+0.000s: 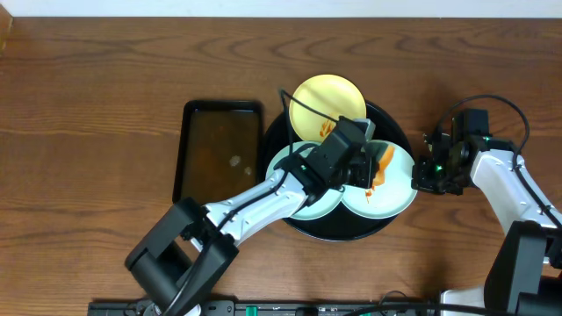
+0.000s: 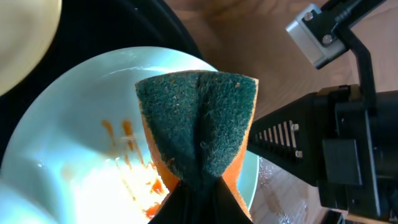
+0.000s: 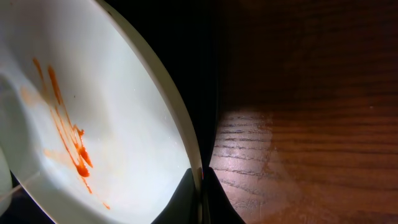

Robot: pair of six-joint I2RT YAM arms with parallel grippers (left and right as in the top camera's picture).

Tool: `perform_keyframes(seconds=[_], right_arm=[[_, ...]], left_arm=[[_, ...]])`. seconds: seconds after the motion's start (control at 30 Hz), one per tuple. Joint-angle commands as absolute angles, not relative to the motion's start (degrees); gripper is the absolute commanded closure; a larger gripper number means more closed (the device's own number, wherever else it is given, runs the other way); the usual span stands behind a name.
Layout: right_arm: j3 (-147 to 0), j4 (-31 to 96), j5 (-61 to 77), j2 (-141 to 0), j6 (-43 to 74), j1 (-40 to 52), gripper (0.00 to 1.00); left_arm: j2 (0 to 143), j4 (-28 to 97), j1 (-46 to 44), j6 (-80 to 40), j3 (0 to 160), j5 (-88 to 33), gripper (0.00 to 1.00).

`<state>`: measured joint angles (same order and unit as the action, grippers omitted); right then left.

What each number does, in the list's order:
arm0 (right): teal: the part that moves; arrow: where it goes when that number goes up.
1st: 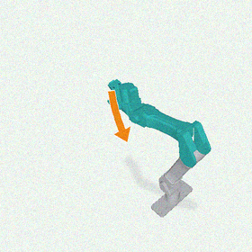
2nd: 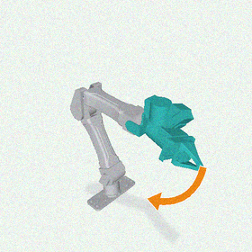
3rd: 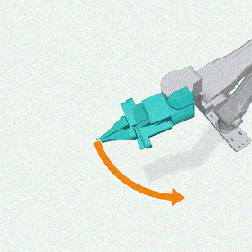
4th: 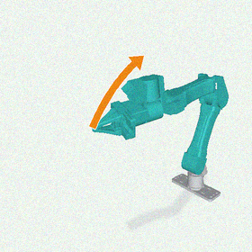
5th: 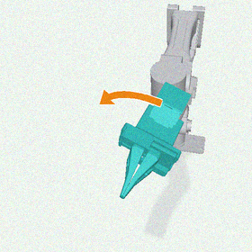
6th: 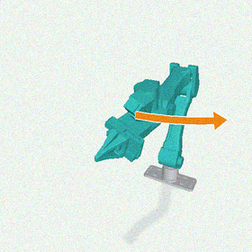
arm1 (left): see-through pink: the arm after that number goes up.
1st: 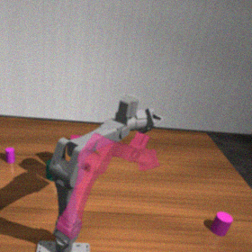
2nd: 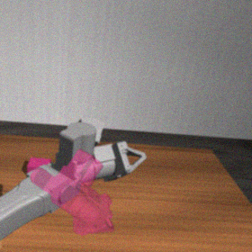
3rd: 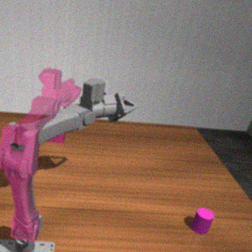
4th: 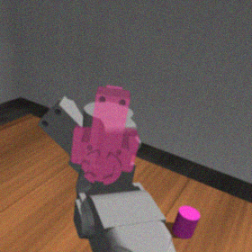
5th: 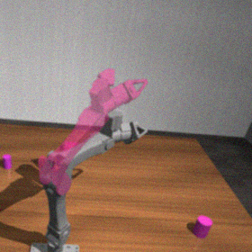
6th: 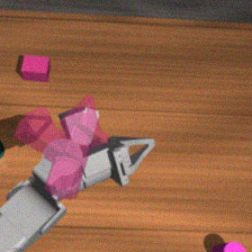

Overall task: Clean dirty plates on tray and stack at the side
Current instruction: 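Scrub the right pale green plate with the sponge in the left gripper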

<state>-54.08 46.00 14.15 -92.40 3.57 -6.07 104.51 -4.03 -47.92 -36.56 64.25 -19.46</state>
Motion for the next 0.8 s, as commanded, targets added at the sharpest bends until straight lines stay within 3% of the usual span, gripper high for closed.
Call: perform_keyframes(seconds=[0.0, 0.47, 0.77], right_arm=[[-54.52, 46.15, 15.51, -92.60, 2.90, -5.54, 0.99], [-54.52, 46.19, 15.49, -92.60, 2.87, -5.54, 0.99], [-54.52, 47.48, 15.27, -92.60, 2.42, -5.54, 0.99]], left_arm=[[106.10, -3.64, -48.03, -35.40, 65.58, -21.41, 0.93], [115.39, -5.61, -50.68, -35.44, 65.58, -26.33, 0.92], [115.79, -6.04, -49.74, -35.44, 65.60, -6.46, 0.93]])
